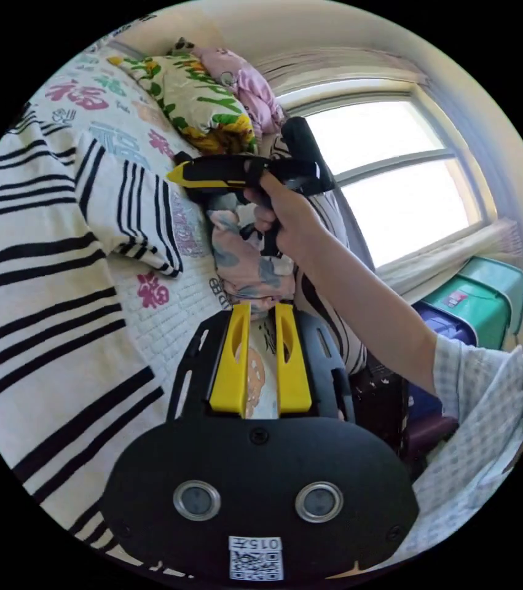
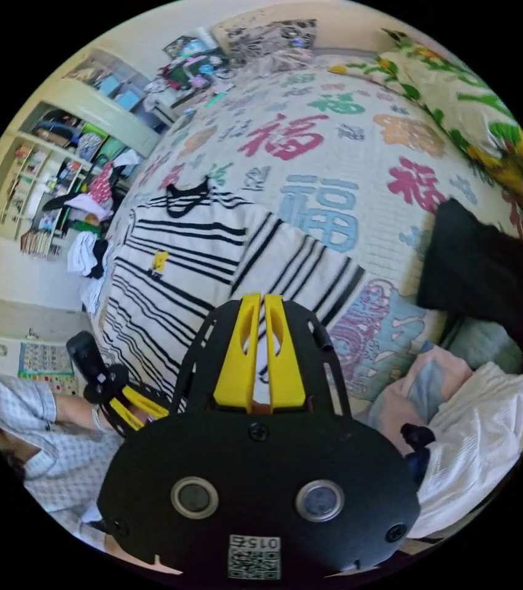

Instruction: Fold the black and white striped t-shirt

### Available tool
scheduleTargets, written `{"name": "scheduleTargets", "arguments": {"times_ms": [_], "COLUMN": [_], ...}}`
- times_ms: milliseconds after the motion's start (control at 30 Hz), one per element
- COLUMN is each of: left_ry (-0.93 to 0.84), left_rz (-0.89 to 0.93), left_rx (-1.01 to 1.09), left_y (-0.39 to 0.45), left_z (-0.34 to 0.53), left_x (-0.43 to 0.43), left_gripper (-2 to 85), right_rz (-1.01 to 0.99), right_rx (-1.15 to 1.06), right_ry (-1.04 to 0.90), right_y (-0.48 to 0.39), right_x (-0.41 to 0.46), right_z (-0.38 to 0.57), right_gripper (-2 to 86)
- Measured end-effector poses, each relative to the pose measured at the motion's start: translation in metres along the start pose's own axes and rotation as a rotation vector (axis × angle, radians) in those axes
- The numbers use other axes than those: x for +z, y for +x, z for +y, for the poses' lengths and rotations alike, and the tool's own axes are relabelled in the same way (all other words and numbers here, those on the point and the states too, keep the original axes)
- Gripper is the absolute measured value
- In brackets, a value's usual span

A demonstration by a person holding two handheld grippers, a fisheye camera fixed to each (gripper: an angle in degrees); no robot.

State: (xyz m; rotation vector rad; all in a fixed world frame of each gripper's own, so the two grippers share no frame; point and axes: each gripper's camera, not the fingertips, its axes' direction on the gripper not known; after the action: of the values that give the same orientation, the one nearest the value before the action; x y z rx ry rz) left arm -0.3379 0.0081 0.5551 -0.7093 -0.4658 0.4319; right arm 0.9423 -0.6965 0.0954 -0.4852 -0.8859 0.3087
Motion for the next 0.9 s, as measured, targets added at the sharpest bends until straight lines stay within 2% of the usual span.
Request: {"name": "scheduleTargets", "arguments": {"times_ms": [33, 133, 200, 300, 333, 400, 533, 633, 667, 733, 800, 833, 900], "left_ry": [0.026, 0.227, 0.41, 0.542, 0.554, 0.56, 0.517, 0.508, 0.492, 0.494, 0.466, 0.429, 0.275], "left_rz": [-0.026, -0.328, -0.634, -1.011, -1.027, -0.946, -0.876, -0.849, -0.823, -0.887, -1.185, -1.251, -1.448], "left_rx": [0.011, -0.014, -0.133, -0.284, -0.303, -0.419, -0.473, -0.447, -0.424, -0.336, -0.018, 0.067, 0.372], "left_y": [0.001, 0.002, -0.002, -0.008, -0.011, -0.038, -0.079, -0.093, -0.09, -0.063, 0.013, 0.031, 0.076], "left_z": [0.006, 0.045, 0.086, 0.131, 0.137, 0.151, 0.145, 0.131, 0.125, 0.116, 0.107, 0.105, 0.117], "left_x": [-0.019, -0.141, -0.248, -0.347, -0.36, -0.401, -0.407, -0.403, -0.405, -0.408, -0.386, -0.373, -0.307], "left_gripper": [6.9, 7.4, 7.9, 8.6, 8.8, 9.5, 9.5, 1.4, 0.5, -0.2, -0.5, -0.5, -0.5], "right_rz": [-0.007, -0.025, -0.048, -0.13, -0.172, -0.242, -0.416, -0.451, -0.433, -0.395, -0.349, -0.309, -0.242], "right_rx": [-0.059, -0.228, -0.332, -0.467, -0.503, -0.53, -0.521, -0.52, -0.523, -0.536, -0.541, -0.543, -0.535], "right_ry": [0.013, 0.064, 0.078, 0.039, 0.009, -0.05, -0.137, -0.179, -0.19, -0.188, -0.151, -0.108, -0.047], "right_y": [-0.02, -0.086, -0.131, -0.208, -0.238, -0.278, -0.35, -0.382, -0.39, -0.396, -0.398, -0.398, -0.397], "right_x": [0.007, 0.029, 0.05, 0.105, 0.134, 0.184, 0.295, 0.354, 0.371, 0.389, 0.401, 0.405, 0.414], "right_z": [-0.001, -0.01, -0.021, -0.05, -0.064, -0.085, -0.119, -0.132, -0.136, -0.141, -0.147, -0.152, -0.16], "right_gripper": [1.3, 2.1, 3.3, 5.4, 5.6, 6.0, 5.9, 5.6, 5.3, 4.9, 4.4, 4.1, 4.0]}}
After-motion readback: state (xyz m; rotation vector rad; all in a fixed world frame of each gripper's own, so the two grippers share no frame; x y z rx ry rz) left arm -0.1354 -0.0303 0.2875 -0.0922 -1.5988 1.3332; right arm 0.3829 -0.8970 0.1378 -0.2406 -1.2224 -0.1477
